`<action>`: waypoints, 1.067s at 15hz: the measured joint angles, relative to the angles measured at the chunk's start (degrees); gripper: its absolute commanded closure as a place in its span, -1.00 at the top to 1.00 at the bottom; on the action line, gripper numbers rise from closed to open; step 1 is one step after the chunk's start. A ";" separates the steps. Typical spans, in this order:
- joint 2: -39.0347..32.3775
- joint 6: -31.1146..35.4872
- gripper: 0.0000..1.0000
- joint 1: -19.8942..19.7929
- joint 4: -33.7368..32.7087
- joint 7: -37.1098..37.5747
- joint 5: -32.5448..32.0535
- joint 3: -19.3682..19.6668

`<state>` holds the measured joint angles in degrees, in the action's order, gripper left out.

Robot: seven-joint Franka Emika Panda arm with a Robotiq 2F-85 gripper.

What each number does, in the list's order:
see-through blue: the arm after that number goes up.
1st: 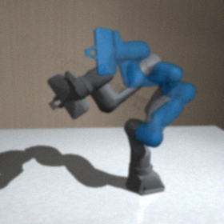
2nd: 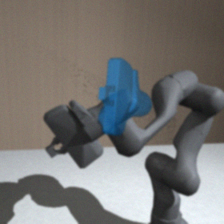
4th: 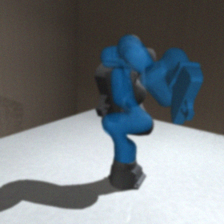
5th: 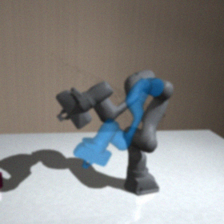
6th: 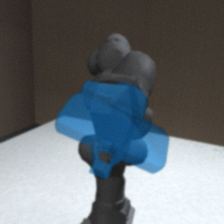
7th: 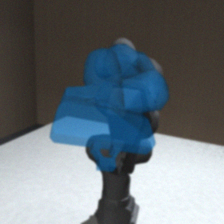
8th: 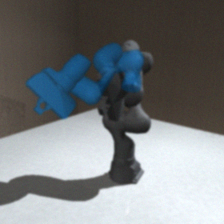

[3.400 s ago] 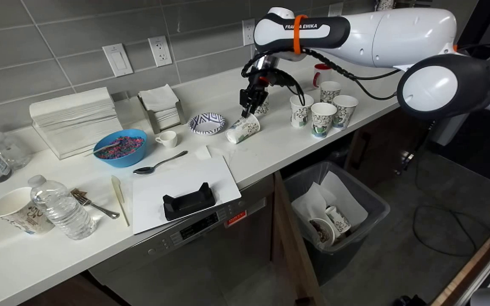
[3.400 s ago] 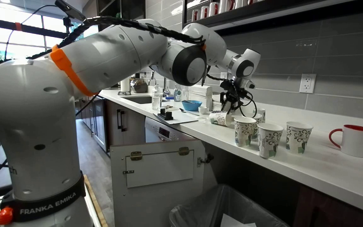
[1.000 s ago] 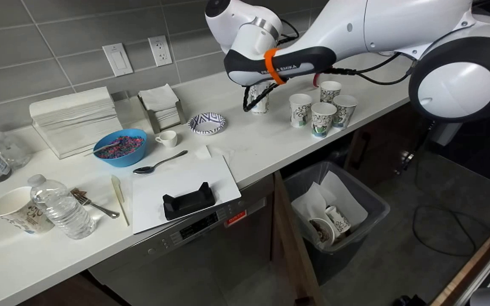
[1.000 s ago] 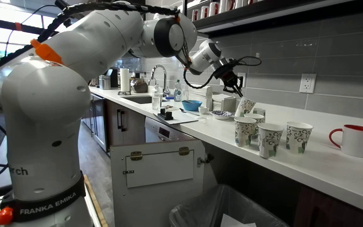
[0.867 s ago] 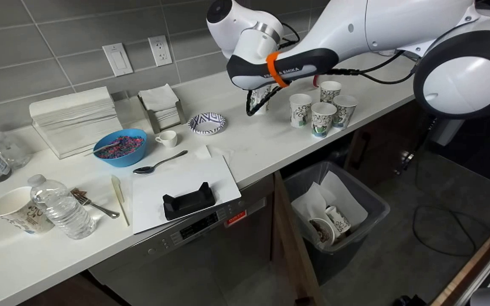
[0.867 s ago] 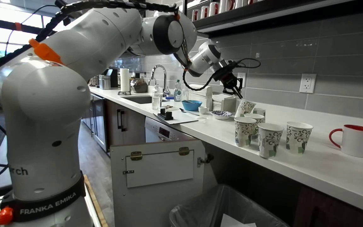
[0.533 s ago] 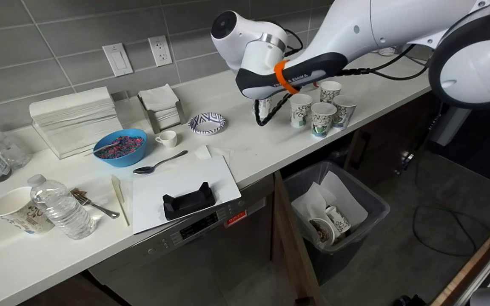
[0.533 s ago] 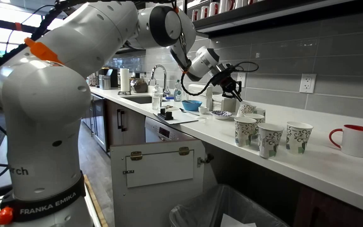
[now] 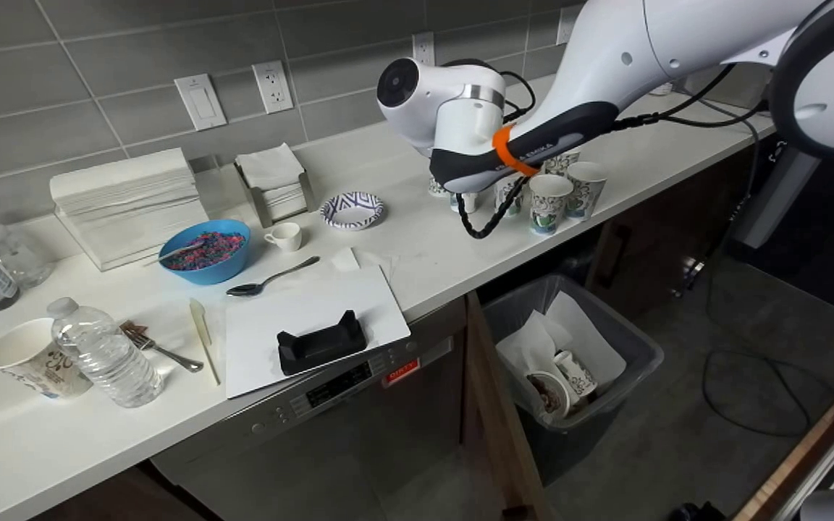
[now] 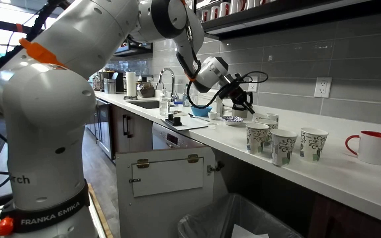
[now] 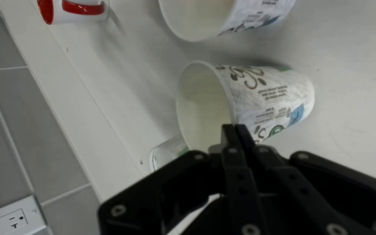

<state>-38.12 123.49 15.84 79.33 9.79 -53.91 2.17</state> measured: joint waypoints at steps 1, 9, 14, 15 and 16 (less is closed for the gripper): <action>0.46 0.00 -0.98 0.00 1.05 1.32 -1.14 0.01; 3.40 0.07 0.30 -0.09 6.10 5.34 -4.60 -1.07; 6.23 1.94 0.99 -0.62 7.21 5.34 -3.76 -2.85; 7.26 1.95 1.00 -1.08 7.45 5.22 -2.45 -3.35; 8.41 1.95 1.00 -1.70 7.80 4.83 -0.24 -3.91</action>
<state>-29.71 125.44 14.13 87.14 14.62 -54.15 -1.75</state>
